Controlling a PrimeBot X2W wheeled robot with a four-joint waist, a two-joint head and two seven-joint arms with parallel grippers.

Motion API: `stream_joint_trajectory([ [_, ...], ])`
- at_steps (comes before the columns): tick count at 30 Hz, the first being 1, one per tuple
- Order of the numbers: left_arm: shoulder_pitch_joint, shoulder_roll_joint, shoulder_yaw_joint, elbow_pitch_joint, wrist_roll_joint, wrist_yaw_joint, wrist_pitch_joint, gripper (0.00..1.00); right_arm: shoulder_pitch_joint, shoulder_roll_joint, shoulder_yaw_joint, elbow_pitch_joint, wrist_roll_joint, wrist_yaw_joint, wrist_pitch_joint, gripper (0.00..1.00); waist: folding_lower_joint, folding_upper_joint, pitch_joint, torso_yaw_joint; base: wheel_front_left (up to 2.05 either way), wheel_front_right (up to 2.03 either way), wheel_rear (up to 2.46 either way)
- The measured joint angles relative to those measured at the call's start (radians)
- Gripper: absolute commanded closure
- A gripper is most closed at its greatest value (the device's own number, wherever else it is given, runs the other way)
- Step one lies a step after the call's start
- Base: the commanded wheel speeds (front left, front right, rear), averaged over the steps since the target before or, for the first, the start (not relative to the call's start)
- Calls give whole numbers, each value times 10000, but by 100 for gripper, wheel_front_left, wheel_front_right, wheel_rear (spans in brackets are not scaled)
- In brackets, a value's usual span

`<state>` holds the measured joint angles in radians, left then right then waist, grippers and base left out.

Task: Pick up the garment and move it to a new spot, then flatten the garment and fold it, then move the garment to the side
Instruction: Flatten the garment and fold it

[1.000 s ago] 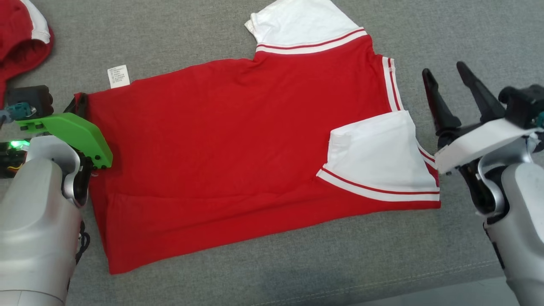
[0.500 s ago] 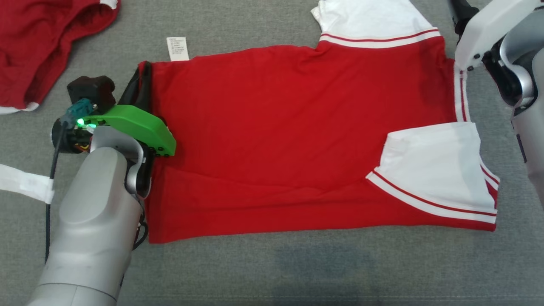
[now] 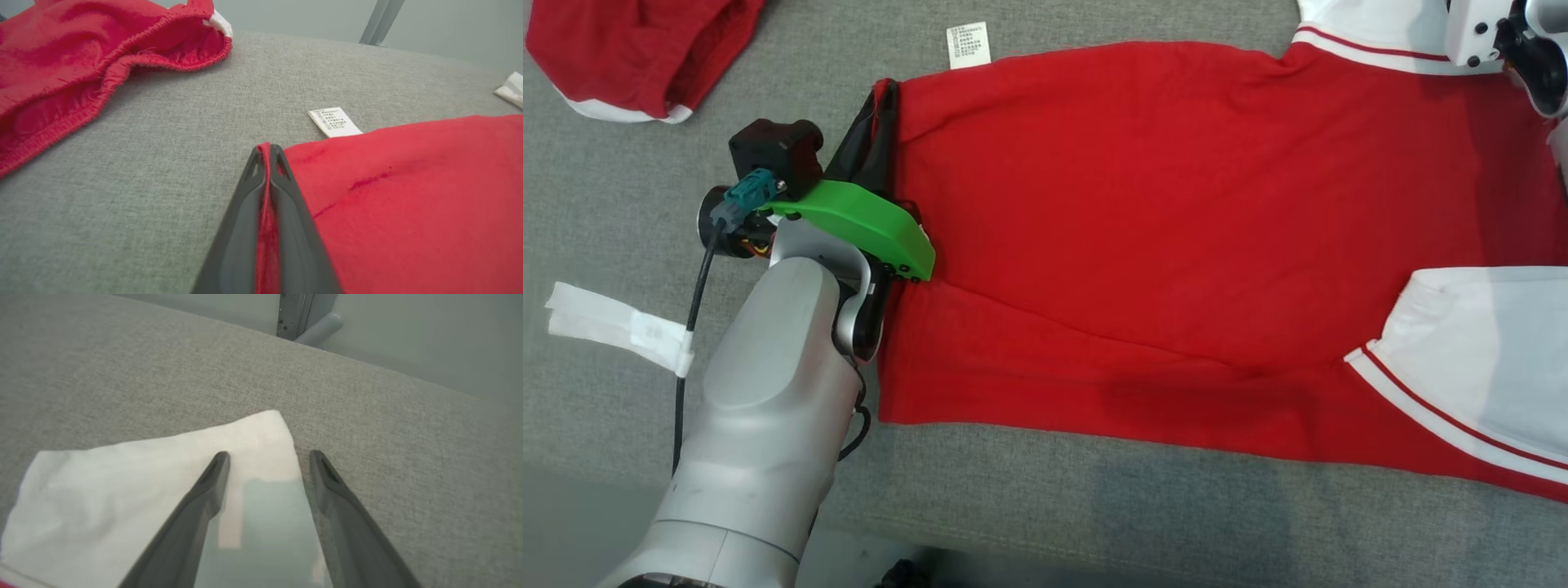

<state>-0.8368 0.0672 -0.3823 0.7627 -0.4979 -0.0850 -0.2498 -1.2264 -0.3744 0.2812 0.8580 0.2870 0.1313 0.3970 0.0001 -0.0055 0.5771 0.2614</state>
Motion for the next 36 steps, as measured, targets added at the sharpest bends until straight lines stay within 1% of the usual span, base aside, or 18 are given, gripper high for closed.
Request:
stream_joint_trajectory([
  [7,-137,-123,-159,59,-107,-23,-82,100,-697,-4,67,842,-268,-4,-132,0,0,0,365,377,0,0,0],
  [8,-151,-132,-171,71,-115,-27,-94,100,-776,21,69,941,-270,-4,-165,18,-1,0,389,402,0,0,0],
  [9,-155,-138,-174,90,-121,-27,-117,100,-828,54,79,1039,-270,-4,-213,52,0,0,403,415,0,0,0],
  [10,-156,-140,-178,113,-123,-27,-127,100,-876,82,86,1137,-282,-4,-232,58,0,0,401,413,0,0,0],
  [12,-159,-146,-178,173,-125,-29,-128,100,-929,201,115,1319,-355,2,-324,87,0,0,367,380,0,0,0],
  [13,-159,-148,-173,205,-134,-29,-130,100,-945,245,117,1413,-374,8,-395,100,0,0,342,357,0,0,0],
  [21,-158,23,-25,527,-138,-36,-142,100,-925,589,75,1977,-418,6,-1285,100,0,0,48,18,0,0,0],
  [25,-158,255,96,560,-134,-38,-142,100,-826,719,111,1971,15,4,-1856,100,0,0,-182,-239,0,0,0],
  [28,-154,458,184,497,-117,-42,-140,100,-662,796,203,1737,499,4,-2303,100,-1,0,-381,-476,0,0,0],
  [32,-70,662,316,198,-90,-42,-140,100,-195,654,527,1300,988,4,-2911,100,-1,0,-695,-796,0,0,0],
  [36,366,872,407,-150,-54,-42,-142,100,550,520,911,458,1795,4,-3482,100,-1,0,-1057,-1102,0,0,0],
])
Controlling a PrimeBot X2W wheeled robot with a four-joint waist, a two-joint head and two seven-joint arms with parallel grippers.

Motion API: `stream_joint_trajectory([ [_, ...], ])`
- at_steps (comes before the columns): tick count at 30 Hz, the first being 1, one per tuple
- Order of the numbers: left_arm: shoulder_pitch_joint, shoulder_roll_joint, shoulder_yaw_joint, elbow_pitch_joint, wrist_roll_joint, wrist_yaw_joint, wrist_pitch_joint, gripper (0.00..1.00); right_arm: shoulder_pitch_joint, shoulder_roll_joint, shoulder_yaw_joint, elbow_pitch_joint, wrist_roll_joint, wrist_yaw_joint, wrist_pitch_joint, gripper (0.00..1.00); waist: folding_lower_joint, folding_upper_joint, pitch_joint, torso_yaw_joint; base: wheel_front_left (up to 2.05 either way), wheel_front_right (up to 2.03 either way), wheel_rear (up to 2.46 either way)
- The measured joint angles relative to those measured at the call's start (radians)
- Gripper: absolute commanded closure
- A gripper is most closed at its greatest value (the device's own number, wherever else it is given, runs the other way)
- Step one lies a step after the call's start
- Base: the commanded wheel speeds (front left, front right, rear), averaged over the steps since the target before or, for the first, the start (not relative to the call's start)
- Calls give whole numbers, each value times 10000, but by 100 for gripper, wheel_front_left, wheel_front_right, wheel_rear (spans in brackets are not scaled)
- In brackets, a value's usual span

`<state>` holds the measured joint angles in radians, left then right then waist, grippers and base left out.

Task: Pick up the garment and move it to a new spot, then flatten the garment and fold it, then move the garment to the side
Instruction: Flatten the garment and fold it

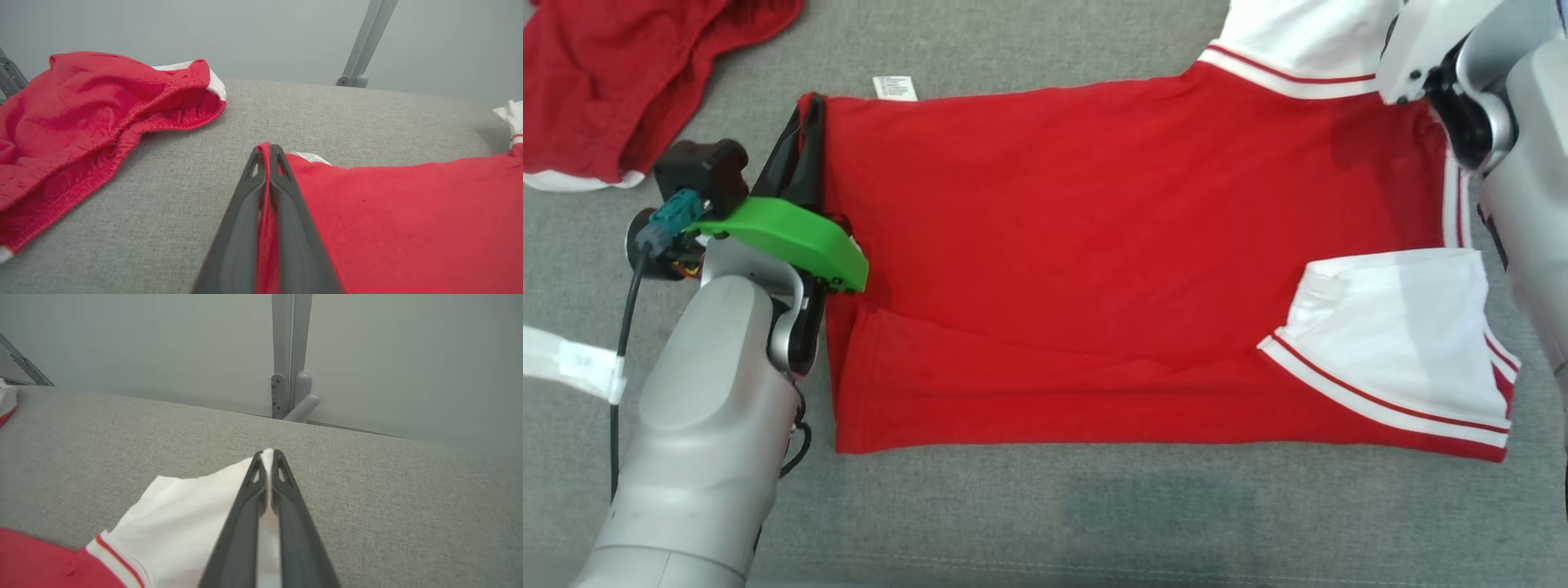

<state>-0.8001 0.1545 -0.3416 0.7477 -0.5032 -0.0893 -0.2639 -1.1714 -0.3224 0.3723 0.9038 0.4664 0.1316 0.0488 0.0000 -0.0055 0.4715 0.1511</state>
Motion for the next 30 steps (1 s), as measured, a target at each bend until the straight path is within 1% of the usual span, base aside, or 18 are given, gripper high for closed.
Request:
stream_joint_trajectory([
  [5,893,253,144,-755,36,23,0,100,1443,-522,353,-1361,938,0,-566,100,0,0,-487,-347,0,0,0],
  [8,1582,464,251,-1321,31,102,0,100,2505,-840,332,-2336,1438,0,-853,100,0,0,-770,-533,0,0,0],
  [11,2299,631,362,-1893,-42,205,0,100,3707,-1101,54,-3310,1802,0,-1126,100,-1,0,-1026,-707,0,0,0],
  [15,3219,859,506,-2723,-167,395,2,100,5304,-1139,-504,-4684,1946,0,-1298,100,-1,0,-1293,-945,0,0,0],
  [16,3219,859,506,-2723,-167,395,2,100,5304,-1139,-504,-4684,1946,0,-1298,100,-1,0,-1293,-945,0,0,0],
  [20,4090,966,677,-3657,-414,685,65,100,6700,-970,-1139,-5925,1710,0,-1252,100,-1,0,-1445,-1181,0,0,0],
  [23,4765,980,825,-4343,-550,915,69,100,7624,-523,-1649,-6613,1586,0,-1039,100,-1,0,-1512,-1319,0,0,0],
  [28,5784,947,947,-5056,-694,1306,75,100,8618,36,-2226,-7258,1400,-2,-675,100,0,0,-1584,-1400,0,0,0],
  [30,6077,903,980,-5173,-767,1392,75,100,8893,280,-2376,-7371,1312,-2,-589,100,-1,0,-1613,-1392,0,0,0],
])
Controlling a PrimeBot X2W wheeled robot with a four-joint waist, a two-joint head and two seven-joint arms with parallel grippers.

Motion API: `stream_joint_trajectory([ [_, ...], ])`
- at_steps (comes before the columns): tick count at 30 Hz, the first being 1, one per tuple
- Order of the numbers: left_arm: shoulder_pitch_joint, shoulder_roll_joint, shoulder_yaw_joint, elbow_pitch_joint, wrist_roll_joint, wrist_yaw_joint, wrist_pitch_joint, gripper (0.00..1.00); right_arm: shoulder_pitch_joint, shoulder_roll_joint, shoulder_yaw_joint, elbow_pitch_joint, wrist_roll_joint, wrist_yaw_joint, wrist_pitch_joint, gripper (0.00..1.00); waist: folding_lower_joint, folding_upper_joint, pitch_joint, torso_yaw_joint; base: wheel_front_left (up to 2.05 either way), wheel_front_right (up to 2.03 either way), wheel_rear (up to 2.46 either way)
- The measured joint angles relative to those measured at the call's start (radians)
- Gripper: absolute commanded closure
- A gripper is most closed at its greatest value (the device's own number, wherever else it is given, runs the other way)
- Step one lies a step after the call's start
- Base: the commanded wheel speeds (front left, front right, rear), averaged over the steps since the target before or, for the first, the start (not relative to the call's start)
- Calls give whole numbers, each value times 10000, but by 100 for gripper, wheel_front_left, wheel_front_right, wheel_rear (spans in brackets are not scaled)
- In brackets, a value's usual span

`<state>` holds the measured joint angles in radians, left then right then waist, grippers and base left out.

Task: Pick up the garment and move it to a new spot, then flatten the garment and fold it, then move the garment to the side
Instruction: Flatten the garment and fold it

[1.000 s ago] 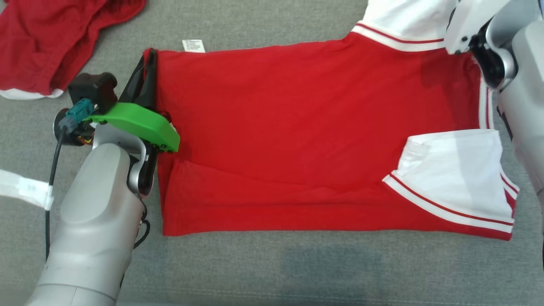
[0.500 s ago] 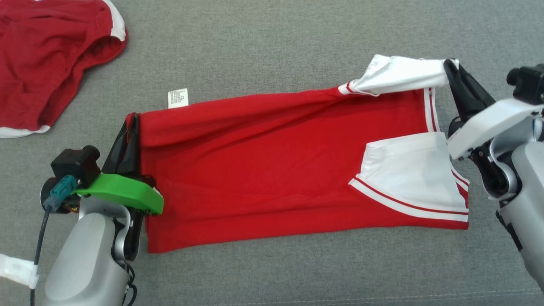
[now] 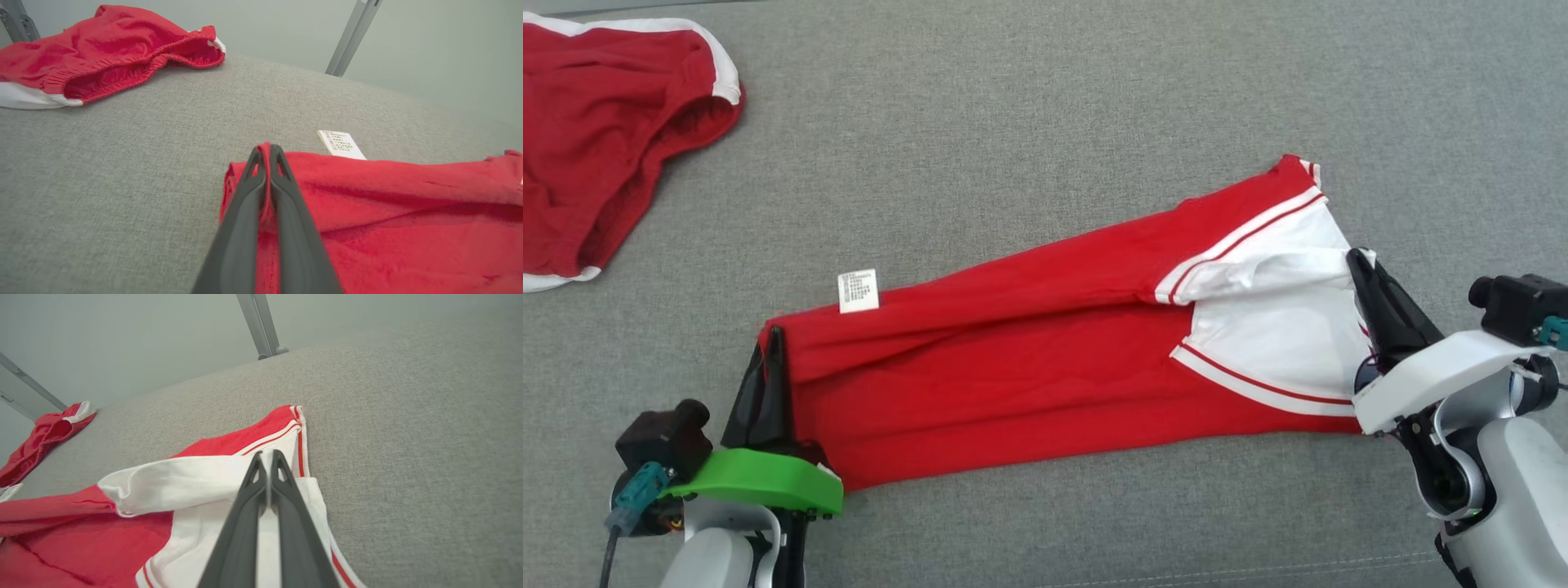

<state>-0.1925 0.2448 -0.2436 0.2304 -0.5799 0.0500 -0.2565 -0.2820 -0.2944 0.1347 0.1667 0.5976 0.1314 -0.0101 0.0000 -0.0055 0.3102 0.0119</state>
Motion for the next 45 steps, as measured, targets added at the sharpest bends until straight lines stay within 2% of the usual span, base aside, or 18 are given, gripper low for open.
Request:
stream_joint_trajectory([
  [8,508,-259,-81,61,-23,107,-12,100,626,569,-391,-10,-384,0,86,100,0,0,-170,81,0,0,0],
  [9,523,-295,-73,102,-35,104,-13,82,661,625,-422,36,-397,0,84,100,0,0,-201,86,0,0,0],
  [10,544,-332,-63,136,-35,102,-13,54,700,660,-433,84,-416,0,77,98,0,0,-237,89,0,0,0],
  [11,570,-368,-44,151,-40,69,-15,23,745,686,-441,128,-472,0,33,85,0,0,-276,92,0,0,0],
  [12,614,-418,12,148,-65,56,-17,1,789,715,-456,169,-504,0,-6,60,0,0,-317,94,0,0,0],
  [14,749,-499,117,119,-81,23,-46,0,919,832,-533,236,-522,0,-109,18,0,0,-412,98,0,0,0],
  [15,832,-523,171,119,-92,-19,-48,0,1003,871,-564,282,-564,0,-161,2,0,0,-465,100,0,0,0],
  [16,923,-548,222,119,-92,-35,-48,0,1096,892,-600,326,-623,0,-215,0,0,0,-520,101,0,0,0],
  [24,2078,-1016,759,-270,-36,-117,-58,0,1833,1035,-1221,571,-1331,-2,-564,0,0,0,-1052,60,0,0,0],
  [30,2145,-1231,1034,-485,343,-119,-59,0,2033,1206,-1505,552,-1567,-2,-531,0,0,0,-1353,59,0,0,0],
  [38,1929,-1369,1151,-441,957,-155,-59,0,1960,1243,-1444,635,-1875,-2,-447,0,0,0,-1746,140,0,0,0],
  [45,1927,-1488,1269,-357,1229,-228,-59,0,1267,1062,-1298,1609,-2211,-2,-495,0,0,0,-2006,381,0,0,0],
])
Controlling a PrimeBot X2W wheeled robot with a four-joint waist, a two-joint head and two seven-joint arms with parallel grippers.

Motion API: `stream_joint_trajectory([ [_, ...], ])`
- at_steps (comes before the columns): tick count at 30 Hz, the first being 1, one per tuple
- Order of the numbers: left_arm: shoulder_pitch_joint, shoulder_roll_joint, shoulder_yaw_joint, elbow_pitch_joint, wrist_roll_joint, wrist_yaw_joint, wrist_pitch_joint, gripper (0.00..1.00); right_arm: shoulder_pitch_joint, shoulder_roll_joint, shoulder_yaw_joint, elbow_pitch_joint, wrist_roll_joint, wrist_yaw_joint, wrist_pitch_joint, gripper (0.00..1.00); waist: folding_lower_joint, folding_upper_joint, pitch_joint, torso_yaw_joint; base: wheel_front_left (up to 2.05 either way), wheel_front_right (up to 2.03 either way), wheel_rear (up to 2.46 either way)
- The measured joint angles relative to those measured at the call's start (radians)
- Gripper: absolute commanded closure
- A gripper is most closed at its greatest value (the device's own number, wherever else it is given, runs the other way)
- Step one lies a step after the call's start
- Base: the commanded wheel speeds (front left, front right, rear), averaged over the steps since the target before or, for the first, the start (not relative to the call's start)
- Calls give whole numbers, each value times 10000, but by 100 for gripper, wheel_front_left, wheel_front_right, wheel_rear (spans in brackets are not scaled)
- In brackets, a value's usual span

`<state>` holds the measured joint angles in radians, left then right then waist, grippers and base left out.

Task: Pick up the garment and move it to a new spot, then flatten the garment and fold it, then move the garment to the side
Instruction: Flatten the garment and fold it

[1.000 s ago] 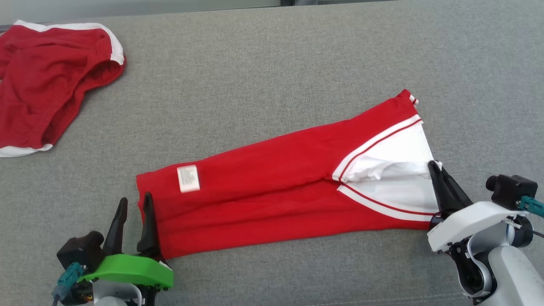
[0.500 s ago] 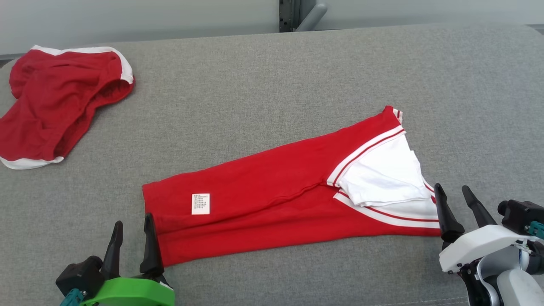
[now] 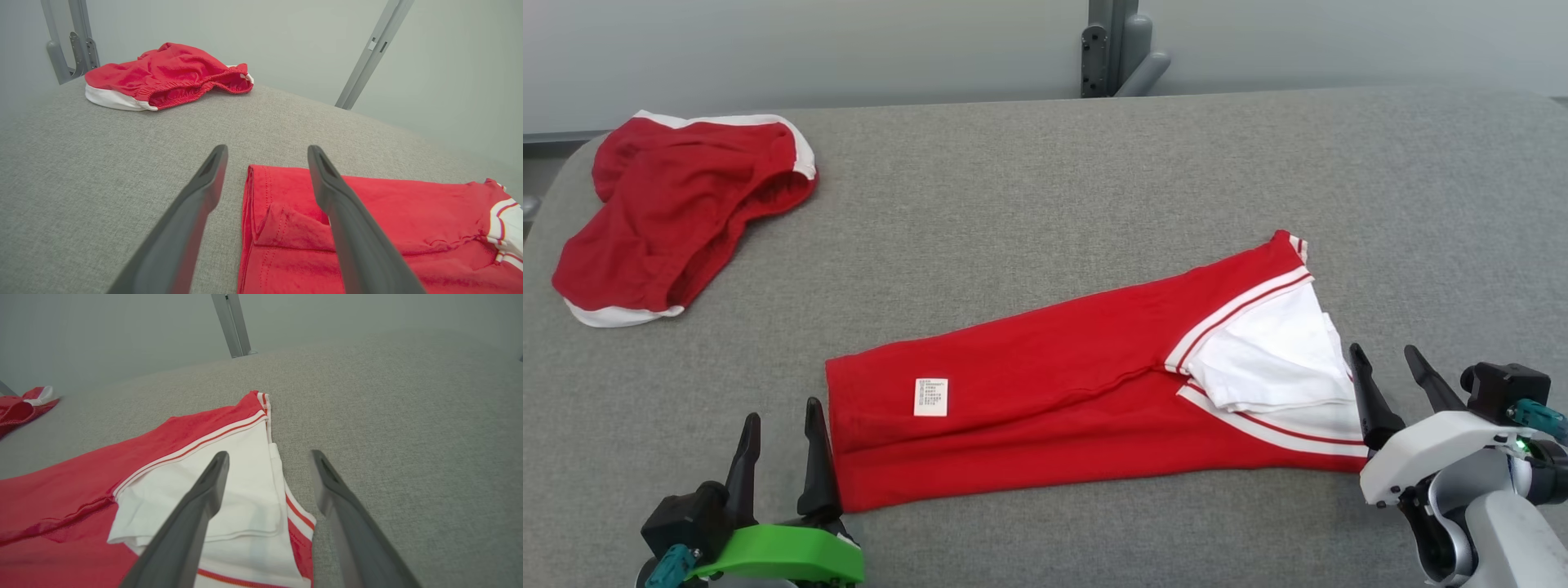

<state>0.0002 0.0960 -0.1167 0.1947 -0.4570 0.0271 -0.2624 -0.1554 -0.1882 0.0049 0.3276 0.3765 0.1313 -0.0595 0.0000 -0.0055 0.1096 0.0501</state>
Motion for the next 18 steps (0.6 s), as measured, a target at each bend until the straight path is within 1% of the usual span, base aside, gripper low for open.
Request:
stream_joint_trajectory([
  [4,37,-58,23,36,69,-23,0,0,-564,-184,44,1012,-234,0,-19,0,0,0,-77,256,0,0,0],
  [10,109,-98,52,73,144,-98,-2,0,-1421,-512,136,2771,-270,0,282,0,0,0,-140,738,0,0,0],
  [15,181,-146,58,100,192,-109,-2,0,-1952,-663,485,3896,71,0,596,0,0,0,-167,1117,0,0,0],
  [18,192,-161,63,123,198,-148,-2,0,-2287,-759,625,4451,474,0,633,0,0,0,-171,1290,0,0,0],
])
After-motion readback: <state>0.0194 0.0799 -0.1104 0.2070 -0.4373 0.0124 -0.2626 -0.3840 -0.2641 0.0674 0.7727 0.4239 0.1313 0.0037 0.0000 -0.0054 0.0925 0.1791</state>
